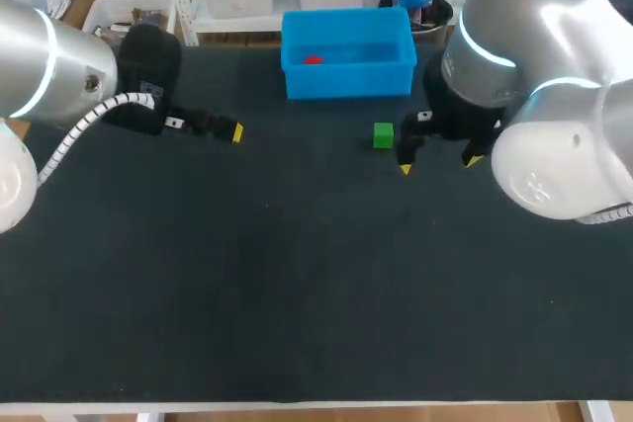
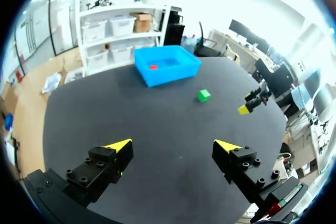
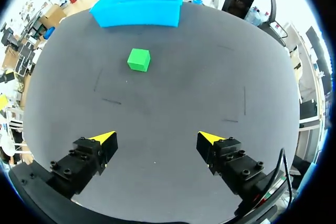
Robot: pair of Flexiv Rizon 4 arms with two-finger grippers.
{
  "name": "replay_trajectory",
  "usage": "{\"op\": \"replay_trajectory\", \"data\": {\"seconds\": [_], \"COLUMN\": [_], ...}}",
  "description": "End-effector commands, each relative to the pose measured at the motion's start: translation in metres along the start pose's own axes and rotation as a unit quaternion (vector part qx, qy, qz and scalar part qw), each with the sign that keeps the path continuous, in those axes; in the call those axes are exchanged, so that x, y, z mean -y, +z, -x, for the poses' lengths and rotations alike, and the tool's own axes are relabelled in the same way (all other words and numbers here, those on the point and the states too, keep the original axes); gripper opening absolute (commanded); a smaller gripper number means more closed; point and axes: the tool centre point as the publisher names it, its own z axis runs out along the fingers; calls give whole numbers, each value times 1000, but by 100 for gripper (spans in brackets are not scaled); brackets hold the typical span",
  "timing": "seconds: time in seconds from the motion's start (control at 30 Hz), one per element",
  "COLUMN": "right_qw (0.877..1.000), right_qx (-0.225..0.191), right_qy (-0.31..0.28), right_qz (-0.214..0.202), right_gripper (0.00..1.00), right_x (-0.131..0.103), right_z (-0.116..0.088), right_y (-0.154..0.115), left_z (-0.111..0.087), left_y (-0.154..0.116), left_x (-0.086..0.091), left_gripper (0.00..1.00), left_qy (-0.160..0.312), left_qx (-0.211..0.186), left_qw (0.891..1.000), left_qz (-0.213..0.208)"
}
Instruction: Use the left arm to pick the red cube and place it into the blue plastic box first, then use the right arm to grasp the green cube and put it into the same blue plastic box after the first action is fully finished.
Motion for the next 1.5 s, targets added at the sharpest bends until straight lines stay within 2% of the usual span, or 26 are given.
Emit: {"op": "replay_trajectory", "data": {"seconds": [0.03,0.67,0.8,1.5], "right_qw": [1000,1000,1000,1000], "right_qx": [-10,-12,-23,-18], "right_qy": [-2,-5,5,7], "right_qz": [2,9,8,15], "right_gripper": [100,100,100,100], "right_x": [-3,-4,-8,-17], "right_z": [2,1,3,40], "right_y": [5,5,13,42], "left_z": [0,0,0,0], "left_y": [0,0,0,0], "left_x": [-2,-2,-2,-2], "left_gripper": [100,100,100,100], "left_qy": [1,1,1,1], "left_qx": [1,1,1,1], "left_qw": [1000,1000,1000,1000], "left_qz": [-3,-3,-3,-3]}}
